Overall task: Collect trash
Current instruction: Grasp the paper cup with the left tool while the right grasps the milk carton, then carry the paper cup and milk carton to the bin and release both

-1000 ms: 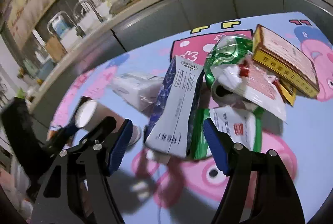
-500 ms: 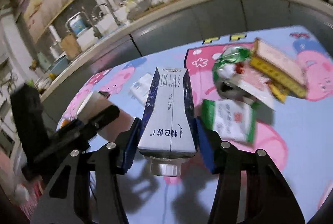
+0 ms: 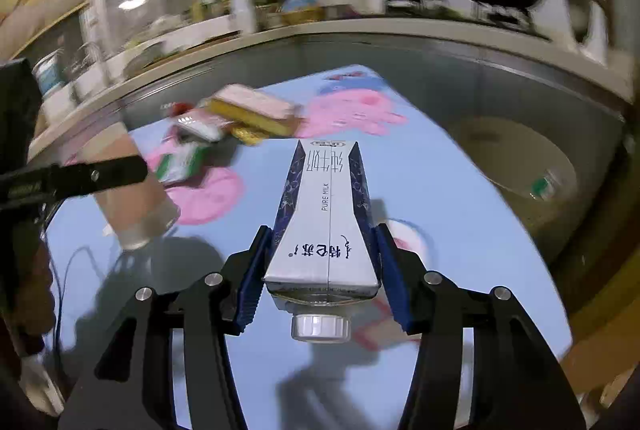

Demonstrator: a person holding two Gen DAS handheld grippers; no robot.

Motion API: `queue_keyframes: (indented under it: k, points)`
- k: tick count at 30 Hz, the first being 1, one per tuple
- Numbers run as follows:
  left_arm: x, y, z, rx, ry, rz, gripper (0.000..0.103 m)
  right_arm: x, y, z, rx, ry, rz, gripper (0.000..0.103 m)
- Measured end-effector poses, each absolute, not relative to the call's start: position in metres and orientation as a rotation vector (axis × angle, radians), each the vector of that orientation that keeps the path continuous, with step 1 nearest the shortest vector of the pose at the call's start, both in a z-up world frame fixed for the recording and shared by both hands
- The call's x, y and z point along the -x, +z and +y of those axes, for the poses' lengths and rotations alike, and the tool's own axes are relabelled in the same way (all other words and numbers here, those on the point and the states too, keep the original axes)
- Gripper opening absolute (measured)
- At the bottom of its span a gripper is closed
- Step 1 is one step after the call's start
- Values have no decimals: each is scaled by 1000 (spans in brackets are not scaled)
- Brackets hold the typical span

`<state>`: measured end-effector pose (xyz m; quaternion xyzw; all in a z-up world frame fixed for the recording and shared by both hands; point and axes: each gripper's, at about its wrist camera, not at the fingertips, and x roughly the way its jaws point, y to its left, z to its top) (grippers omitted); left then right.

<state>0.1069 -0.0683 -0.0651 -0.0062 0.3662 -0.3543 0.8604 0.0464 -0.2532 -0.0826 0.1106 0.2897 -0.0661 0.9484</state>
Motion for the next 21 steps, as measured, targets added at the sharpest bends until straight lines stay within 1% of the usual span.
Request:
queue_keyframes:
  k: [5, 7, 8, 10, 13, 16, 17, 18, 21]
  points:
    - [-105, -82, -127, -117, -718, 743, 71, -49, -105, -279, -262, -175, 629, 52]
    - [-107, -89, -135, -137, -698, 748, 73, -51, -108, -279, -281, -169, 630, 54]
    - [-108, -92, -137, -144, -685, 752, 74, -50, -110, -281, -288, -171, 633, 57]
    - [-110, -100, -140, -155, -656, 764, 79, -48, -112, -283, -301, -172, 632, 59]
    - [-112, -107, -138, -162, -633, 775, 82, -52, -117, -283, -312, -167, 638, 64]
    - [-110, -109, -135, -170, -619, 779, 81, -53, -121, -282, -319, -156, 641, 65]
    - [-109, -109, -135, -169, -624, 777, 76, -54, -123, -282, -319, -146, 641, 62]
    - [-108, -109, -135, -173, -627, 778, 74, -55, -124, -281, -321, -124, 639, 51]
    - [-110, -106, -141, -188, -640, 781, 71, -56, -124, -283, -337, -113, 624, 49]
